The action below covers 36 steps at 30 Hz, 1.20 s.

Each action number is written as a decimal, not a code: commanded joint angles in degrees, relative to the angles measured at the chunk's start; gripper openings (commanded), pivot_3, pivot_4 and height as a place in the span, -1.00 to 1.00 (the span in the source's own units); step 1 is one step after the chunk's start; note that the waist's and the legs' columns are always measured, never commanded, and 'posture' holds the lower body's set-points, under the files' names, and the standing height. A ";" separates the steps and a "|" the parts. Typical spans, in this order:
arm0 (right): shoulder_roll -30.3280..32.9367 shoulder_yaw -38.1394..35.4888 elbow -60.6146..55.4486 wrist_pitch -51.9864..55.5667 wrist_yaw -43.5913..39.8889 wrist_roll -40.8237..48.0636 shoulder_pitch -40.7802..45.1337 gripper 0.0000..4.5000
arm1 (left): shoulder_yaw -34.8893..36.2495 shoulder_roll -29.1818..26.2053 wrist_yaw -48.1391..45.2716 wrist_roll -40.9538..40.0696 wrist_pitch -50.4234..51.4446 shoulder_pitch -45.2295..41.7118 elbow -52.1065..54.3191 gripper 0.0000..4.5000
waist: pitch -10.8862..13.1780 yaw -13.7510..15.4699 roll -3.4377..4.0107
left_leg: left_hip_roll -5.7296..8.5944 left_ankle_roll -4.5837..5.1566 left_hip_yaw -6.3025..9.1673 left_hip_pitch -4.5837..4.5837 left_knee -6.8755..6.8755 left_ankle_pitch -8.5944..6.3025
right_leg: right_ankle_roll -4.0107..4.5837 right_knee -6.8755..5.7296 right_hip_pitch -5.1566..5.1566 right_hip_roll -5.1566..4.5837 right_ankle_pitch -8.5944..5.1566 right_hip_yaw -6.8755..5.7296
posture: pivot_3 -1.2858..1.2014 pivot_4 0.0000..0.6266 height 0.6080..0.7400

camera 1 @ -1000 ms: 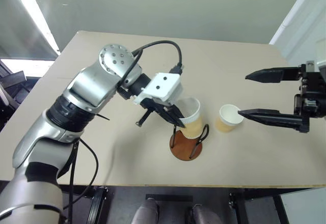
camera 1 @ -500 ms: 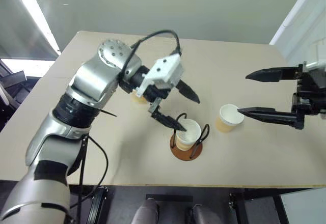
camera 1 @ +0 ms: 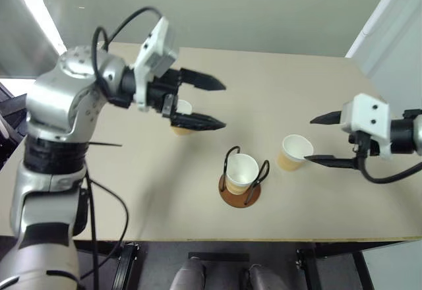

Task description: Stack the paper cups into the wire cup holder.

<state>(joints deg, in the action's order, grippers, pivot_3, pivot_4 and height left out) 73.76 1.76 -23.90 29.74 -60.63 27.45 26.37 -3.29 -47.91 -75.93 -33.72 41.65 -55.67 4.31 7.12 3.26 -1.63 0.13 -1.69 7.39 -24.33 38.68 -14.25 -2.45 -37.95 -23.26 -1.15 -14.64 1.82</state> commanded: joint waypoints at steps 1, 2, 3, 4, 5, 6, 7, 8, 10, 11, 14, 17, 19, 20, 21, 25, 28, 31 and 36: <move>-2.18 4.62 4.13 -5.48 -2.68 -7.48 2.84 0.85 | 4.32 -1.26 3.19 -0.25 -1.18 2.61 4.70 0.98 | 0.00 0.05 0.00 | 0.00 0.00 0.00 0.01 0.04 0.00 | -0.01 -0.01 0.04 0.00 0.01 0.00 | 0.03 -0.52 1.00; -3.10 6.43 5.92 -7.11 -3.40 -9.90 3.57 0.85 | 4.93 -1.38 4.13 -0.31 -1.14 3.81 5.60 0.98 | 0.00 0.06 0.00 | 0.00 0.03 0.01 0.01 0.08 -0.02 | -0.02 -0.01 0.06 0.00 0.01 0.00 | 0.03 -0.52 1.00; -3.89 7.84 7.53 -8.59 -4.21 -11.85 4.23 0.85 | 5.34 -1.53 4.81 -0.53 -0.77 4.67 6.33 0.98 | 0.00 0.06 0.00 | 0.01 0.05 0.01 0.03 0.11 -0.02 | -0.05 0.00 0.10 -0.01 0.04 0.00 | 0.03 -0.52 1.00; -4.61 8.79 9.00 -9.90 -5.02 -13.37 4.86 0.85 | 5.55 -1.68 5.26 -0.62 -0.63 5.32 6.96 0.98 | 0.00 0.13 0.01 | 0.01 0.11 0.02 0.08 0.22 -0.06 | -0.06 0.00 0.21 -0.01 0.04 -0.01 | 0.03 -0.52 1.00; -5.47 9.67 10.67 -11.08 -5.71 -14.80 5.76 0.85 | 5.72 -1.84 5.69 -0.43 -0.89 5.99 7.48 0.98 | 0.00 0.14 0.00 | 0.02 0.12 0.02 0.07 0.26 -0.07 | -0.06 0.00 0.21 -0.01 0.04 -0.01 | 0.03 -0.52 1.00; -6.19 10.34 12.15 -12.09 -6.41 -16.00 6.54 0.85 | 5.82 -1.98 6.02 -0.40 -0.95 6.50 7.95 0.98 | 0.00 0.07 0.01 | 0.01 0.12 0.02 0.08 0.29 -0.07 | -0.08 0.01 0.24 -0.01 0.07 -0.01 | 0.03 -0.52 1.00; -6.90 11.08 13.66 -13.31 -7.24 -17.32 7.32 0.85 | 6.01 -2.09 6.39 -0.57 -0.88 7.01 8.47 0.98 | 0.01 0.07 0.02 | 0.02 0.14 0.02 0.10 0.33 -0.08 | -0.07 0.00 0.27 -0.01 0.08 -0.01 | 0.03 -0.52 1.00; -7.57 11.62 14.91 -14.23 -7.88 -18.38 7.96 0.85 | 6.19 -2.16 6.74 -0.77 -0.69 7.36 8.89 0.98 | 0.01 0.02 0.01 | 0.02 0.14 0.01 0.09 0.34 -0.08 | -0.07 0.00 0.27 -0.01 0.10 -0.01 | 0.03 -0.52 1.00; -8.92 13.06 17.61 -16.29 -9.33 -20.69 9.03 0.85 | 6.57 -2.37 7.46 -1.13 -0.22 8.17 9.77 0.98 | 0.01 0.01 0.01 | 0.01 0.13 0.01 0.13 0.34 -0.07 | -0.05 -0.02 0.30 -0.01 0.11 -0.01 | 0.03 -0.52 1.00; -9.40 13.39 18.56 -17.03 -9.87 -21.51 9.34 0.85 | 6.65 -2.44 7.72 -1.24 -0.11 8.39 10.05 0.98 | 0.01 -0.01 0.01 | 0.01 0.13 0.01 0.18 0.33 -0.07 | -0.05 -0.02 0.34 -0.01 0.11 -0.01 | 0.03 -0.52 1.00; -10.84 14.46 21.64 -19.77 -11.44 -24.51 9.97 0.85 | 6.90 -2.80 8.36 -1.71 0.12 9.08 10.92 0.98 | 0.01 -0.01 0.01 | 0.01 0.13 0.01 0.23 0.31 -0.08 | -0.03 -0.02 0.39 -0.01 0.12 -0.01 | 0.03 -0.52 1.00; -12.27 14.92 23.34 -21.16 -12.68 -26.03 10.38 0.85 | 7.03 -3.03 8.82 -2.07 0.27 9.56 11.40 0.98 | 0.01 -0.02 0.03 | 0.01 0.13 0.01 0.23 0.29 -0.08 | -0.01 -0.01 0.39 -0.01 0.13 -0.01 | 0.03 -0.52 1.00; -13.45 14.99 24.11 -21.70 -13.19 -26.86 10.74 0.77 | 6.97 -3.13 9.02 -2.11 0.16 9.81 11.49 0.99 | 0.02 -0.02 0.03 | 0.01 0.11 0.01 0.24 0.27 -0.07 | 0.01 -0.01 0.39 -0.01 0.14 -0.01 | 0.03 -0.52 1.00; -14.11 15.17 24.59 -22.12 -13.34 -27.37 11.03 0.67 | 6.89 -3.20 9.08 -2.10 0.08 9.93 11.50 1.00 | 0.02 -0.06 0.03 | 0.01 0.11 0.01 0.24 0.27 -0.07 | 0.01 -0.01 0.39 -0.01 0.14 -0.01 | 0.03 -0.52 1.00; -14.79 15.36 25.16 -22.55 -13.36 -28.00 11.37 0.57 | 6.81 -3.23 9.15 -2.09 -0.02 10.01 11.50 1.00 | 0.02 -0.10 0.03 | 0.01 0.10 0.01 0.25 0.26 -0.07 | 0.04 -0.01 0.39 -0.01 0.15 -0.01 | 0.03 -0.52 1.00; -16.28 15.54 26.59 -23.60 -14.30 -29.84 12.09 -0.08 | 6.64 -3.21 9.30 -2.26 0.00 10.05 11.62 1.00 | 0.02 -0.07 0.03 | 0.01 0.09 0.00 0.27 0.23 -0.07 | 0.08 0.00 0.39 -0.01 0.17 -0.01 | 0.03 -0.52 1.00; -16.57 14.97 26.22 -23.26 -15.35 -29.89 12.08 -0.60 | 6.61 -3.27 9.18 -2.20 -0.21 10.30 11.63 1.00 | 0.02 -0.05 0.03 | 0.01 0.07 0.00 0.26 0.22 -0.08 | 0.08 0.02 0.39 -0.02 0.17 -0.01 | 0.03 -0.52 1.00; -16.24 14.24 25.15 -22.40 -17.26 -28.91 12.09 -0.98 | 6.13 -3.79 7.88 -1.98 -0.84 10.94 11.71 1.00 | 0.02 -0.08 0.03 | 0.01 0.03 -0.01 0.26 0.19 -0.09 | 0.11 0.03 0.39 -0.02 0.16 -0.01 | 0.03 -0.52 1.00; -15.54 11.91 21.53 -18.46 -19.87 -25.89 13.14 -0.98 | 5.23 -5.33 3.54 -2.05 -2.28 11.38 11.27 1.00 | 0.03 -0.07 0.05 | 0.01 -0.03 0.00 0.28 0.10 -0.08 | 0.16 0.03 0.37 -0.02 0.14 -0.01 | 0.03 -0.52 1.00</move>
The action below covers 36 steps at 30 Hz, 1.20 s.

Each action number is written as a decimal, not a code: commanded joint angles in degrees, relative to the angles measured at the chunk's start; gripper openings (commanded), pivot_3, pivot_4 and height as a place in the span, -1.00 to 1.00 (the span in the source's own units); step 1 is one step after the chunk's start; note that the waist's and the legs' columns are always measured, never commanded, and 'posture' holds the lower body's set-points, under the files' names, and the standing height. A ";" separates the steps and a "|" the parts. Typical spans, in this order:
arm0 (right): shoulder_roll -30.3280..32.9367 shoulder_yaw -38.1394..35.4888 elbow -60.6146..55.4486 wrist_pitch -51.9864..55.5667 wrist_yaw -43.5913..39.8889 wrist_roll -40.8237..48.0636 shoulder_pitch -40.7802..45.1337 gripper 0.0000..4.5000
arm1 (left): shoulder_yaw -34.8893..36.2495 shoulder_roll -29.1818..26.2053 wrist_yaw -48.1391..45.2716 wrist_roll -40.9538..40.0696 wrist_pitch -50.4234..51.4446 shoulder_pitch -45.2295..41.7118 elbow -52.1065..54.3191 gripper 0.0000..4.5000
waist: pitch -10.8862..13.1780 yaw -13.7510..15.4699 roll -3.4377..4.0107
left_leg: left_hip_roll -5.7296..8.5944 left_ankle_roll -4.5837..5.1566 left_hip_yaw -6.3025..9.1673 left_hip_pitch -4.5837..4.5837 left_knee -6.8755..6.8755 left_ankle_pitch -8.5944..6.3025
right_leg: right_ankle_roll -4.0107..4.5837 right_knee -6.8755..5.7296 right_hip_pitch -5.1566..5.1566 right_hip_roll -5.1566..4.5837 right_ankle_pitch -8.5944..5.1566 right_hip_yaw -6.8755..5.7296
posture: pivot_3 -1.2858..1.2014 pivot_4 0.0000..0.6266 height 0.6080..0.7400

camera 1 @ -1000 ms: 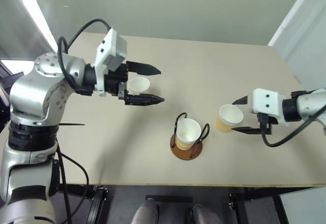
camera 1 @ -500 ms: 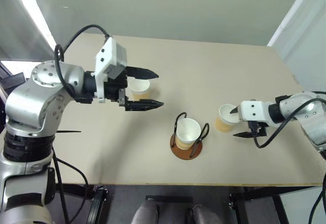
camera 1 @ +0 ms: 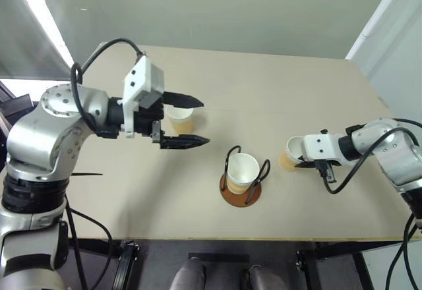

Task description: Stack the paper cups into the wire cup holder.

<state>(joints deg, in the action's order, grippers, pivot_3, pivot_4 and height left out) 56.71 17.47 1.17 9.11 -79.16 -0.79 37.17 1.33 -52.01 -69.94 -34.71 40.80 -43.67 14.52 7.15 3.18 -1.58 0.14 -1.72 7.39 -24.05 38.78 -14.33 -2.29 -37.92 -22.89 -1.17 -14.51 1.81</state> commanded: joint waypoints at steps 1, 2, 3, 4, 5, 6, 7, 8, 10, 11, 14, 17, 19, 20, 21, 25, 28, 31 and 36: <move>1.91 -4.74 -4.91 3.59 -1.79 3.38 2.82 -0.98 | 0.78 -1.77 -3.78 -1.69 -1.15 -0.66 0.87 1.00 | 0.02 0.00 0.04 | 0.00 -0.01 0.00 0.00 0.00 0.00 | 0.00 0.00 0.00 0.00 0.00 0.00 | 0.03 -0.52 1.00; 2.30 -5.62 -6.17 4.90 -2.15 4.34 3.28 -0.98 | 0.94 -2.26 -4.83 -2.17 -0.85 -0.67 0.67 1.00 | 0.03 -0.02 0.05 | 0.00 -0.02 0.00 -0.01 -0.01 -0.01 | 0.01 0.01 -0.02 0.00 0.00 0.01 | 0.03 -0.52 1.00; 2.67 -6.48 -7.38 6.26 -2.46 5.37 3.75 -0.98 | 1.06 -2.72 -5.71 -2.46 -0.66 -0.65 0.47 1.00 | 0.04 -0.01 0.07 | 0.00 -0.03 0.00 0.00 -0.03 -0.01 | 0.01 0.01 -0.01 0.00 0.00 0.01 | 0.03 -0.52 1.00; 3.21 -7.56 -8.87 8.05 -2.83 6.75 4.48 -0.98 | 1.13 -3.23 -6.48 -2.58 -0.62 -0.56 0.23 1.00 | 0.05 0.00 0.07 | 0.00 -0.05 0.00 0.00 -0.07 -0.01 | 0.03 0.02 -0.02 0.00 -0.02 0.01 | 0.03 -0.52 1.00; 3.73 -8.48 -10.22 9.60 -3.15 7.84 5.29 -0.98 | 1.18 -3.62 -7.00 -2.62 -0.65 -0.49 -0.03 1.00 | 0.05 0.01 0.08 | 0.00 -0.06 0.00 0.00 -0.11 -0.01 | 0.05 0.03 -0.04 0.00 -0.03 0.01 | 0.03 -0.52 1.00; 4.26 -9.58 -11.82 11.45 -3.43 9.25 6.42 -0.98 | 1.32 -3.86 -7.35 -2.76 -0.57 -0.53 -0.33 1.00 | 0.05 0.01 0.08 | 0.00 -0.07 0.00 0.00 -0.15 -0.01 | 0.06 0.04 -0.03 0.00 -0.03 0.01 | 0.03 -0.52 1.00; 4.69 -10.48 -13.31 13.12 -3.60 10.44 7.52 -0.98 | 1.49 -4.00 -7.62 -3.16 -0.18 -0.65 -0.67 1.00 | 0.05 0.01 0.08 | 0.00 -0.08 0.01 0.00 -0.17 -0.02 | 0.09 0.04 -0.05 0.00 -0.05 0.01 | 0.03 -0.52 1.00; 5.05 -11.34 -15.05 14.85 -3.68 11.75 8.95 -0.98 | 1.61 -4.09 -7.90 -3.52 0.06 -0.85 -1.00 1.00 | 0.06 -0.01 0.11 | 0.00 -0.10 0.01 0.01 -0.23 -0.01 | 0.09 0.06 -0.05 0.00 -0.05 0.01 | 0.03 -0.52 1.00; 5.30 -12.41 -18.54 18.62 -3.56 14.37 11.99 -0.98 | 1.63 -4.11 -8.36 -3.76 -0.01 -1.19 -1.58 1.00 | 0.07 -0.05 0.11 | 0.00 -0.14 0.00 0.02 -0.33 0.01 | 0.12 0.09 -0.08 0.00 -0.07 0.01 | 0.03 -0.52 1.00; 5.30 -12.68 -20.20 20.33 -3.46 15.64 13.27 -0.98 | 1.56 -4.06 -8.57 -3.76 -0.16 -1.37 -1.88 1.00 | 0.06 -0.07 0.11 | 0.00 -0.16 0.01 0.02 -0.40 0.03 | 0.14 0.10 -0.10 0.00 -0.08 0.01 | 0.03 -0.52 1.00; 4.54 -12.60 -25.13 25.00 -2.69 19.20 16.14 -0.98 | 1.19 -3.83 -9.10 -3.29 -0.85 -2.12 -3.00 1.00 | 0.07 -0.07 0.11 | -0.01 -0.20 0.01 0.03 -0.54 0.05 | 0.19 0.13 -0.15 0.00 -0.11 0.00 | 0.03 -0.52 1.00; 3.28 -10.69 -30.21 28.25 -1.49 21.41 17.74 -0.98 | 0.56 -3.32 -9.52 -2.32 -1.98 -3.52 -4.78 1.00 | 0.07 -0.06 0.12 | -0.01 -0.24 0.03 0.01 -0.61 0.08 | 0.20 0.20 -0.18 0.00 -0.11 0.00 | 0.03 -0.52 1.00; 2.53 -9.19 -32.20 29.00 -1.08 21.86 17.70 -0.98 | 0.09 -2.97 -9.69 -1.88 -2.42 -4.27 -5.62 1.00 | 0.07 -0.07 0.12 | -0.01 -0.23 0.04 0.02 -0.61 0.08 | 0.20 0.22 -0.17 0.00 -0.11 -0.01 | 0.03 -0.52 1.00; 2.10 -8.31 -32.80 29.06 -0.94 21.76 17.70 -0.98 | -0.12 -2.78 -9.79 -1.74 -2.57 -4.56 -5.93 1.00 | 0.08 -0.08 0.12 | -0.01 -0.23 0.04 0.02 -0.61 0.08 | 0.19 0.23 -0.17 0.00 -0.11 -0.01 | 0.03 -0.52 1.00; 1.75 -7.43 -33.10 28.78 -0.88 21.36 17.72 -0.98 | -0.36 -2.56 -9.89 -1.57 -2.73 -4.84 -6.21 1.00 | 0.08 -0.08 0.12 | -0.01 -0.23 0.04 0.02 -0.61 0.08 | 0.19 0.23 -0.18 0.00 -0.11 0.00 | 0.03 -0.52 1.00; 1.14 -4.81 -33.83 27.57 -0.84 20.13 17.35 -0.98 | -0.82 -1.95 -10.14 -1.15 -3.09 -5.42 -6.71 1.00 | 0.08 -0.10 0.12 | -0.02 -0.21 0.06 0.02 -0.60 0.09 | 0.19 0.22 -0.18 0.00 -0.11 -0.01 | 0.03 -0.52 1.00; 1.18 -3.41 -33.85 26.32 -1.14 19.28 17.00 -0.98 | -0.93 -1.82 -10.13 -1.09 -3.08 -5.74 -6.79 1.00 | 0.08 -0.14 0.12 | -0.02 -0.21 0.06 0.01 -0.61 0.09 | 0.19 0.23 -0.19 0.00 -0.11 -0.01 | 0.03 -0.52 1.00; 1.22 -2.61 -34.34 25.35 -1.44 18.84 16.23 -0.98 | -0.95 -1.81 -10.09 -1.11 -3.14 -5.98 -6.82 1.00 | 0.08 -0.14 0.13 | -0.03 -0.20 0.06 0.01 -0.61 0.09 | 0.19 0.23 -0.19 0.00 -0.11 -0.01 | 0.03 -0.52 1.00; 1.72 -1.04 -34.19 22.12 -2.31 16.84 14.54 -0.98 | -0.84 -1.76 -9.80 -1.30 -2.93 -6.11 -6.34 1.00 | 0.08 -0.18 0.12 | -0.03 -0.20 0.06 0.01 -0.61 0.09 | 0.19 0.23 -0.19 0.00 -0.11 -0.01 | 0.03 -0.52 1.00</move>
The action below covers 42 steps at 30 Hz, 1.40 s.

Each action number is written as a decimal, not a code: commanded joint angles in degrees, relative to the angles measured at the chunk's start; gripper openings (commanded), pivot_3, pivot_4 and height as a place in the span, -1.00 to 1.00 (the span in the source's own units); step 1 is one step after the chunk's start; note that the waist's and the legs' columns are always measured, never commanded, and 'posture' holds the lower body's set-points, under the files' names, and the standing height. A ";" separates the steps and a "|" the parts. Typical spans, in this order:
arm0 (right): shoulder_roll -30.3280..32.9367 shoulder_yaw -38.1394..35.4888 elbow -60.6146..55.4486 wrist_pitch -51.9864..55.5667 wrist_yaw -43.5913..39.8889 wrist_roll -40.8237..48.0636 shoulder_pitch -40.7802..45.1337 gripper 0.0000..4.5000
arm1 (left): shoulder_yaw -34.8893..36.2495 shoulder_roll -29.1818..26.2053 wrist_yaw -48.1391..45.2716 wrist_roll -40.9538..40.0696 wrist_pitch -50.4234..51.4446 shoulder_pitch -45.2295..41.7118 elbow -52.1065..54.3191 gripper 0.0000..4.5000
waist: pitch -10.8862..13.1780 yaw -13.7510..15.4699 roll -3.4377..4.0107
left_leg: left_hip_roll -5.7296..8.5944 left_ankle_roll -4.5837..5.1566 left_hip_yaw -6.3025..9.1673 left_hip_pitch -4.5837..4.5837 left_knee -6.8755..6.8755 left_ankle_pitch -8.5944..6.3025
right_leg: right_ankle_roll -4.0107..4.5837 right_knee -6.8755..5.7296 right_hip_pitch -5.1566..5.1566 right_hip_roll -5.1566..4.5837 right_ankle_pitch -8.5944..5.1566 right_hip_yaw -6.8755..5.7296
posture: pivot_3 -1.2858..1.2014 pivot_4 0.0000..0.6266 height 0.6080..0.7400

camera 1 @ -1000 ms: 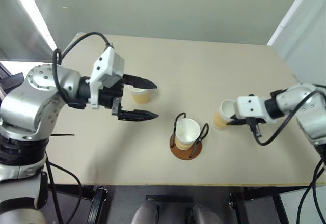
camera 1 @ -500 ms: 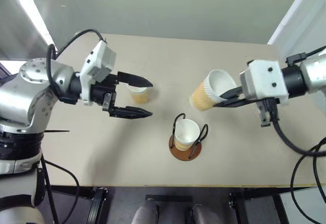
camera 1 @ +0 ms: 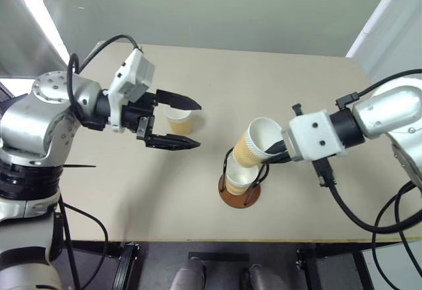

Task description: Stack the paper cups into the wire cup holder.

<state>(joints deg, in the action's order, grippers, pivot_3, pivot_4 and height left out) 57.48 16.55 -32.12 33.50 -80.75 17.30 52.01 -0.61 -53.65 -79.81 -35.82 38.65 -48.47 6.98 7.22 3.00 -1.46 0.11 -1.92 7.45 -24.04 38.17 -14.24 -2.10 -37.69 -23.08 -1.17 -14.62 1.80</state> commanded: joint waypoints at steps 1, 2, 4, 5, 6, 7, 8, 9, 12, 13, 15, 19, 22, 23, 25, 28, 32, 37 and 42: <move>1.01 0.08 -0.95 -2.68 -0.95 -1.40 -0.55 -0.98 | 1.15 -0.14 0.10 -0.24 -0.75 -1.32 1.29 1.00 | 0.00 0.00 0.00 | 0.00 0.00 0.00 0.00 0.00 0.00 | 0.00 0.00 0.00 0.00 0.00 0.00 | 0.03 -0.52 1.00; 1.04 0.33 -1.14 -3.07 -1.26 -1.56 -0.82 -0.98 | 1.21 -0.17 0.14 -0.29 -0.70 -1.32 1.39 1.00 | 0.00 0.00 0.00 | 0.00 0.00 0.00 0.00 0.00 0.00 | 0.00 0.00 0.00 0.00 0.00 0.00 | 0.03 -0.52 1.00; 0.93 0.65 -1.28 -3.69 -1.74 -1.88 -1.19 -0.98 | 1.24 -0.15 0.21 -0.31 -0.70 -1.34 1.47 1.00 | 0.00 -0.02 0.00 | 0.00 0.01 0.00 0.00 0.00 0.00 | 0.00 0.00 0.01 0.00 0.00 0.00 | 0.03 -0.52 1.00; 0.78 0.82 -1.26 -3.97 -1.93 -2.08 -1.31 -0.98 | 1.22 -0.10 0.25 -0.30 -0.73 -1.37 1.48 1.00 | 0.00 -0.02 0.00 | 0.00 0.00 0.00 0.00 0.00 0.00 | 0.00 0.00 0.00 0.00 0.00 0.00 | 0.03 -0.52 1.00; 0.50 1.27 -1.07 -4.48 -2.05 -2.57 -1.32 -0.98 | 1.24 -0.05 0.33 -0.32 -0.73 -1.37 1.54 1.00 | 0.00 -0.03 0.00 | 0.00 0.00 0.00 0.00 0.00 0.00 | 0.00 0.00 0.00 0.00 0.00 0.00 | 0.03 -0.52 1.00; 0.30 1.58 -0.91 -4.85 -2.14 -2.95 -1.31 -0.98 | 1.26 -0.02 0.38 -0.34 -0.72 -1.36 1.59 1.00 | 0.00 -0.03 0.00 | 0.00 0.00 0.00 0.00 0.00 0.00 | 0.00 0.00 0.00 0.00 0.00 0.00 | 0.03 -0.52 1.00; 0.03 2.04 -0.56 -5.32 -2.18 -3.45 -1.24 -0.98 | 1.25 0.06 0.45 -0.32 -0.74 -1.39 1.60 1.00 | 0.00 -0.05 0.00 | 0.00 0.00 0.00 0.00 0.00 0.00 | 0.00 0.00 0.00 0.00 0.00 0.00 | 0.03 -0.52 1.00; -0.21 2.46 -0.23 -5.75 -2.19 -3.91 -1.15 -0.98 | 1.25 0.13 0.51 -0.31 -0.73 -1.41 1.61 1.00 | 0.00 -0.05 0.00 | -0.01 0.00 0.00 0.00 0.00 0.00 | 0.00 -0.01 0.01 0.00 0.00 0.00 | 0.03 -0.52 1.00; -1.51 3.50 0.41 -6.28 -2.05 -4.73 -0.60 -0.90 | 1.34 0.27 0.74 -0.26 -0.75 -1.40 1.65 1.00 | 0.00 -0.05 0.00 | 0.00 0.01 0.00 0.00 0.01 0.00 | 0.00 -0.01 0.01 0.00 0.00 0.00 | 0.03 -0.52 1.00; -1.94 3.70 0.49 -6.26 -2.05 -4.83 -0.45 -0.81 | 1.37 0.30 0.80 -0.25 -0.76 -1.38 1.66 1.00 | 0.00 -0.07 0.00 | 0.00 0.01 0.00 0.00 0.01 0.00 | 0.00 -0.01 0.00 0.00 0.00 -0.01 | 0.03 -0.52 1.00; -3.89 4.05 0.99 -5.96 -0.98 -5.06 0.22 -0.60 | 1.40 0.43 1.13 -0.22 -0.74 -1.23 1.83 1.00 | 0.00 -0.14 0.00 | -0.01 0.01 0.00 0.00 0.01 0.00 | 0.00 -0.01 0.00 0.00 0.00 0.00 | 0.03 -0.52 1.00; -6.25 3.45 1.96 -5.53 0.57 -5.53 1.02 0.05 | 1.38 0.50 1.43 -0.22 -0.75 -1.13 1.86 1.00 | 0.00 -0.20 0.00 | -0.01 0.02 0.00 0.00 0.01 0.01 | 0.00 -0.01 0.00 0.00 0.00 -0.01 | 0.03 -0.52 1.00; -8.04 0.25 3.34 -2.85 3.36 -3.65 2.15 0.18 | 1.44 0.82 2.69 0.39 -1.21 -1.26 1.71 1.00 | 0.00 -0.23 0.00 | -0.01 0.03 0.00 0.00 0.01 0.01 | 0.00 0.00 0.00 0.00 0.00 -0.01 | 0.03 -0.52 1.00; -8.64 -1.21 3.85 -1.08 4.39 -2.41 2.76 0.18 | 1.38 0.98 3.30 0.86 -1.54 -1.38 1.60 1.00 | 0.00 -0.23 0.00 | -0.01 0.03 0.00 0.00 0.01 0.01 | 0.00 0.00 0.00 0.00 0.00 -0.01 | 0.03 -0.52 1.00; -10.26 -5.58 5.32 4.08 7.54 1.06 4.57 0.18 | 0.40 1.38 5.43 3.53 -3.21 -1.71 0.92 1.00 | 0.00 -0.22 0.00 | -0.01 0.02 0.00 0.00 0.01 0.02 | 0.00 -0.01 0.00 0.00 0.00 -0.01 | 0.03 -0.52 1.00; -11.92 -11.16 6.25 11.22 11.51 6.17 6.49 0.18 | -2.73 1.72 8.75 10.32 -6.72 -2.31 -1.23 1.00 | 0.00 -0.14 0.00 | 0.00 0.01 0.00 0.00 0.01 0.03 | 0.00 0.00 0.00 0.00 0.00 -0.01 | 0.03 -0.52 1.00; -12.18 -17.10 5.05 18.90 15.18 13.22 6.82 0.18 | -8.55 1.31 13.47 23.53 -15.57 -4.65 -7.05 1.00 | 0.00 -0.06 0.00 | 0.00 0.01 0.02 0.00 -0.01 0.03 | 0.02 0.06 0.00 0.00 -0.01 -0.02 | 0.03 -0.52 1.00; -12.18 -21.66 4.06 25.24 19.07 20.91 7.74 0.18 | -11.65 2.16 14.73 31.53 -24.00 -6.47 -11.58 1.00 | 0.00 -0.10 0.00 | 0.01 -0.05 0.02 -0.05 -0.14 0.06 | 0.03 0.06 -0.13 0.00 -0.02 -0.01 | 0.03 -0.52 1.00; -13.03 -25.18 4.63 29.80 23.38 28.28 9.75 0.18 | -14.69 3.33 15.16 38.63 -32.31 -7.24 -15.26 1.00 | 0.01 -0.10 0.01 | 0.02 -0.09 0.02 -0.14 -0.18 0.08 | 0.05 0.05 -0.27 0.01 -0.03 0.01 | 0.03 -0.52 1.00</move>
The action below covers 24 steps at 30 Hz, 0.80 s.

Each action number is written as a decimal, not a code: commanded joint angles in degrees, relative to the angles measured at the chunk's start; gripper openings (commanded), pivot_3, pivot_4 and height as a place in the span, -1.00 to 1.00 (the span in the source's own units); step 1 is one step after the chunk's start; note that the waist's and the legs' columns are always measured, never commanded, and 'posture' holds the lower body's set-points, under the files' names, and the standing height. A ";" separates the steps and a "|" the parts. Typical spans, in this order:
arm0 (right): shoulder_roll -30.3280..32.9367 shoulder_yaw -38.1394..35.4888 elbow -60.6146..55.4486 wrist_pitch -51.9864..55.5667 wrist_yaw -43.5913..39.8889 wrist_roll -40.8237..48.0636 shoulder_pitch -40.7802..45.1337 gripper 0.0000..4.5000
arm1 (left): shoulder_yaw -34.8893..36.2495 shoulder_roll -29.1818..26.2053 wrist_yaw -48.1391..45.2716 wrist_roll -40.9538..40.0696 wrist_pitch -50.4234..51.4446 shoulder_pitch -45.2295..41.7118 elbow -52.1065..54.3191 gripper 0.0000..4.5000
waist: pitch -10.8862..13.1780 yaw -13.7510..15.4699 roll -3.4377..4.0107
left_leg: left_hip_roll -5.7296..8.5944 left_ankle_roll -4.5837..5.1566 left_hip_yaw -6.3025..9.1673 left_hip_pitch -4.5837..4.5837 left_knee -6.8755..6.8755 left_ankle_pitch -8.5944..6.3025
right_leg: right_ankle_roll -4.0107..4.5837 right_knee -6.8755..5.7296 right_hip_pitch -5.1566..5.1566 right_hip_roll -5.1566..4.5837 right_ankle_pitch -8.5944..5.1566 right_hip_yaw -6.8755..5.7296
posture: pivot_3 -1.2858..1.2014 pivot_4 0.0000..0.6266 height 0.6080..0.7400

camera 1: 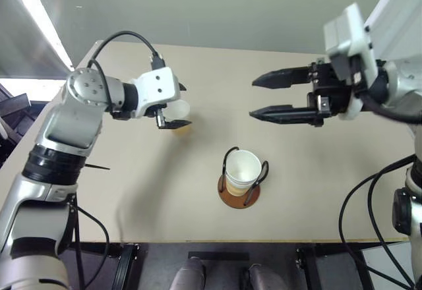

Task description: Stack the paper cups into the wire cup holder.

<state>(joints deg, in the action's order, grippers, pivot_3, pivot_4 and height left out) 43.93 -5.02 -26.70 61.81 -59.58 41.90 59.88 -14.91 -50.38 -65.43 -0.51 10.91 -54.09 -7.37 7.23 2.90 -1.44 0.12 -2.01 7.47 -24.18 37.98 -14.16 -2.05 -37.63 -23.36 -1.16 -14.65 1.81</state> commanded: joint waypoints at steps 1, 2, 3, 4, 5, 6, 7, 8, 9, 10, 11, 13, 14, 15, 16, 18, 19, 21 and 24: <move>0.87 -3.67 -0.82 1.68 2.57 4.37 1.96 0.18 | -0.90 0.38 0.83 4.42 -5.17 -1.71 -1.67 1.00 | 0.00 0.00 0.00 | 0.00 0.00 0.00 -0.02 0.01 0.00 | 0.00 0.00 -0.01 0.00 0.00 0.00 | 0.03 -0.52 1.00; 1.24 -3.63 -0.77 1.62 2.88 4.79 1.93 0.18 | -1.70 0.58 0.83 5.83 -5.62 -1.82 -2.56 1.00 | 0.00 0.00 0.00 | 0.00 0.00 0.00 -0.02 0.01 0.00 | 0.00 0.00 -0.01 0.00 0.00 0.00 | 0.03 -0.52 1.00; 1.55 -3.58 -0.73 1.58 3.23 5.25 1.91 0.18 | -2.19 0.74 0.79 6.85 -6.01 -1.89 -3.22 1.00 | 0.00 -0.01 0.00 | 0.00 0.00 0.00 -0.02 0.02 0.00 | 0.00 0.00 -0.02 0.00 0.00 0.00 | 0.03 -0.52 1.00; 1.86 -3.54 -0.56 1.52 3.46 5.73 1.90 0.18 | -3.01 0.59 1.01 8.72 -7.16 -1.98 -4.17 1.00 | 0.00 0.00 0.00 | 0.00 0.00 0.00 -0.03 0.02 0.00 | 0.00 -0.01 -0.02 0.00 0.00 0.00 | 0.03 -0.52 1.00; 2.16 -3.48 -0.42 1.43 3.69 6.13 1.90 0.18 | -3.69 0.40 1.37 10.52 -8.43 -2.16 -5.16 1.00 | 0.00 0.00 0.00 | 0.00 -0.01 0.00 -0.06 0.03 0.00 | 0.00 -0.03 -0.06 0.00 0.00 0.00 | 0.03 -0.52 1.00; 2.47 -3.40 -0.29 1.35 3.95 6.49 1.92 0.18 | -4.06 0.35 1.70 11.83 -9.54 -2.37 -6.05 1.00 | 0.00 0.00 0.00 | 0.00 -0.01 0.01 -0.06 0.04 0.01 | 0.00 -0.04 -0.06 0.00 0.00 0.00 | 0.03 -0.52 1.00; 2.92 -3.29 -0.23 1.15 4.05 6.73 1.83 0.18 | -4.23 0.49 2.04 12.81 -10.39 -2.66 -6.89 1.00 | 0.00 0.00 0.00 | 0.00 -0.01 0.01 -0.06 0.04 0.01 | 0.00 -0.05 -0.08 0.00 0.00 0.00 | 0.03 -0.52 1.00; 3.27 -3.20 -0.17 0.98 4.16 6.94 1.74 0.18 | -4.27 0.73 2.28 13.51 -11.08 -2.97 -7.66 1.00 | 0.00 0.00 0.00 | 0.00 -0.01 0.01 -0.08 0.04 0.01 | 0.00 -0.06 -0.10 0.00 0.00 0.00 | 0.03 -0.52 1.00; 3.59 -3.12 -0.05 0.79 4.26 7.12 1.66 0.18 | -4.32 1.09 2.56 14.18 -11.70 -3.33 -8.55 1.00 | 0.00 0.00 0.00 | 0.00 -0.01 0.01 -0.12 0.05 0.01 | 0.00 -0.08 -0.14 0.00 0.00 0.00 | 0.03 -0.52 1.00; 3.86 -3.10 -0.05 0.68 4.38 7.37 1.59 0.18 | -4.28 1.39 2.72 14.63 -12.10 -3.52 -9.16 1.00 | 0.00 0.01 0.00 | 0.00 -0.01 0.01 -0.14 0.05 0.01 | 0.00 -0.08 -0.16 0.00 0.00 0.00 | 0.03 -0.52 1.00; 4.08 -3.14 -0.06 0.63 4.49 7.65 1.53 0.18 | -4.20 1.69 2.75 14.98 -12.44 -3.61 -9.58 1.00 | 0.00 0.04 0.00 | 0.00 -0.01 0.01 -0.14 0.05 0.01 | 0.00 -0.08 -0.17 0.00 0.00 0.00 | 0.03 -0.52 1.00; 4.50 -3.09 0.06 0.47 4.64 7.95 1.36 0.18 | -4.31 2.46 3.18 15.78 -13.47 -3.84 -10.74 1.00 | 0.00 0.05 0.00 | 0.01 -0.01 0.01 -0.18 0.06 0.01 | 0.00 -0.08 -0.19 0.00 0.00 0.00 | 0.03 -0.52 1.00; 4.71 -3.04 0.07 0.37 4.70 8.08 1.24 0.18 | -4.34 2.84 3.25 16.06 -13.74 -3.89 -11.22 1.00 | 0.00 0.06 0.00 | 0.01 -0.01 0.01 -0.19 0.06 0.01 | 0.00 -0.08 -0.19 -0.01 0.00 0.00 | 0.03 -0.52 1.00; 4.90 -2.98 0.09 0.26 4.81 8.25 1.16 0.18 | -4.40 3.14 3.28 16.41 -14.00 -3.93 -11.67 1.00 | 0.00 0.05 0.00 | 0.01 -0.01 0.01 -0.19 0.06 0.01 | 0.00 -0.08 -0.20 -0.01 0.00 0.00 | 0.03 -0.52 1.00; 5.04 -2.90 0.12 0.13 4.92 8.36 1.10 0.18 | -4.52 3.38 3.22 16.88 -14.26 -3.95 -12.15 1.00 | 0.00 0.05 0.00 | 0.01 -0.01 0.01 -0.19 0.06 0.01 | 0.00 -0.08 -0.20 -0.01 0.00 0.00 | 0.03 -0.52 1.00; 5.29 -2.82 0.13 -0.08 5.05 8.55 1.02 0.18 | -4.63 3.79 2.69 17.45 -14.42 -3.93 -12.82 1.00 | 0.00 0.03 0.00 | 0.01 -0.01 0.01 -0.19 0.07 0.01 | 0.00 -0.12 -0.23 0.00 0.00 0.00 | 0.03 -0.52 1.00; 5.42 -2.72 0.23 -0.26 5.02 8.45 0.95 0.18 | -4.74 3.98 2.70 17.85 -14.73 -3.97 -13.33 1.00 | 0.00 0.03 0.00 | 0.01 -0.01 0.01 -0.20 0.07 0.01 | 0.00 -0.14 -0.24 0.00 0.00 0.00 | 0.03 -0.52 1.00; 5.74 -2.60 0.31 -0.55 4.98 8.35 0.77 0.18 | -4.82 4.27 2.54 18.44 -15.18 -4.06 -14.26 1.00 | 0.00 0.03 0.00 | 0.01 -0.01 0.01 -0.20 0.08 0.01 | 0.00 -0.15 -0.25 0.00 0.00 0.00 | 0.03 -0.52 1.00; 6.35 -2.66 0.24 -0.88 5.12 8.33 0.38 0.18 | -4.89 4.26 2.73 19.67 -15.87 -4.22 -16.02 1.00 | 0.00 0.03 0.00 | 0.01 -0.01 0.01 -0.20 0.09 0.01 | 0.00 -0.15 -0.25 0.00 0.00 0.00 | 0.03 -0.52 1.00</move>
<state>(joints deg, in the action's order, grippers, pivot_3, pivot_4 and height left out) 49.27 -6.24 -26.18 61.98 -55.08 49.76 59.92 -20.28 -45.96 -63.21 18.22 -3.99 -56.40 -23.28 7.23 2.92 -1.45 0.13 -2.02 7.47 -24.39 38.07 -14.14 -2.05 -37.79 -23.61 -1.16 -14.65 1.82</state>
